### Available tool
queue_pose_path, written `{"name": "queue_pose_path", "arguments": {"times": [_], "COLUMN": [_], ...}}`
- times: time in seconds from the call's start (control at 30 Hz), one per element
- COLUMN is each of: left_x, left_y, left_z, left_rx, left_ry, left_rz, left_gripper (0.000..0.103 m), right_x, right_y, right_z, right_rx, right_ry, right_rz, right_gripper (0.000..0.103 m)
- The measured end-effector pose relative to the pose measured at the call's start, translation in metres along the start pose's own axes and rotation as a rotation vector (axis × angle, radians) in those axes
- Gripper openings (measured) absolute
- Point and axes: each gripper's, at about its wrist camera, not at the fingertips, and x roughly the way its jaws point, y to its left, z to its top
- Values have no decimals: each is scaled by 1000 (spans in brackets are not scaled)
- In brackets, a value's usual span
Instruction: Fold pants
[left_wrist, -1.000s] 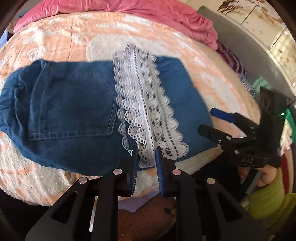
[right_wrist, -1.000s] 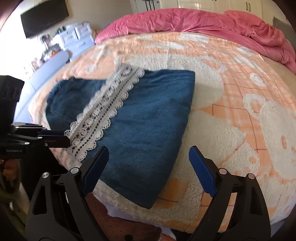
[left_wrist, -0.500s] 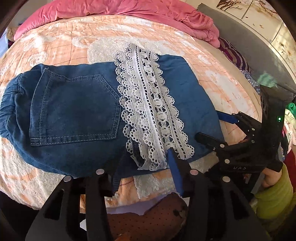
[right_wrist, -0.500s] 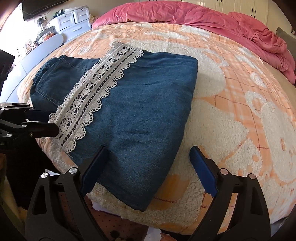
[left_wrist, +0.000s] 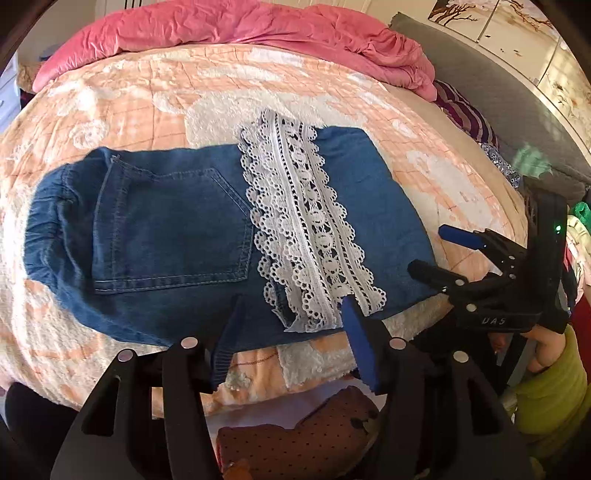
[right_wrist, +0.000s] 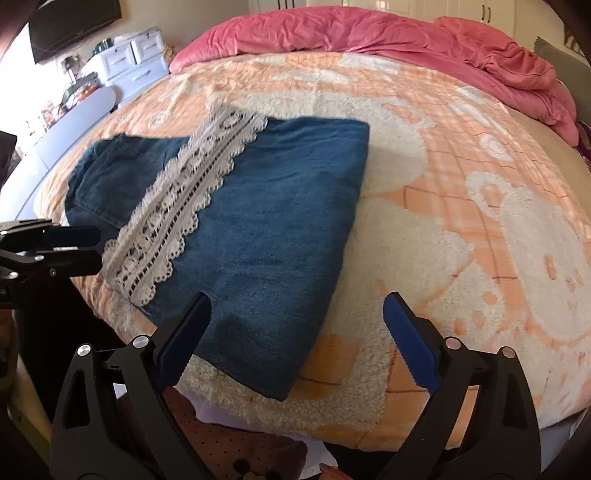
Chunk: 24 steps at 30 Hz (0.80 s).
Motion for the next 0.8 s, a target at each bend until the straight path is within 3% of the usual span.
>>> {"name": "queue_pose_path", "arguments": {"times": [0.23,0.47,0.57,0.8], "left_x": [-12,-26,-36,-58], "left_y": [6,23,42,99], "left_z": [0,-2,-3,-13], "left_rx": [5,-11,-54,-183], "left_ry": [-30,-69,-95,-126], "left_rz": [6,59,95,167], "left_gripper": [66,85,93,99], "right_x": [-15,-27,-30,-20], "right_y": [3,15,22,51], "right_z": [5,17,27,54], "right_rx": [13,-14,-30,-96], "right_ry": [-35,-80,-96,-86], "right_rz": [-7,-4,4,60], "right_gripper": [93,94,94,94]}}
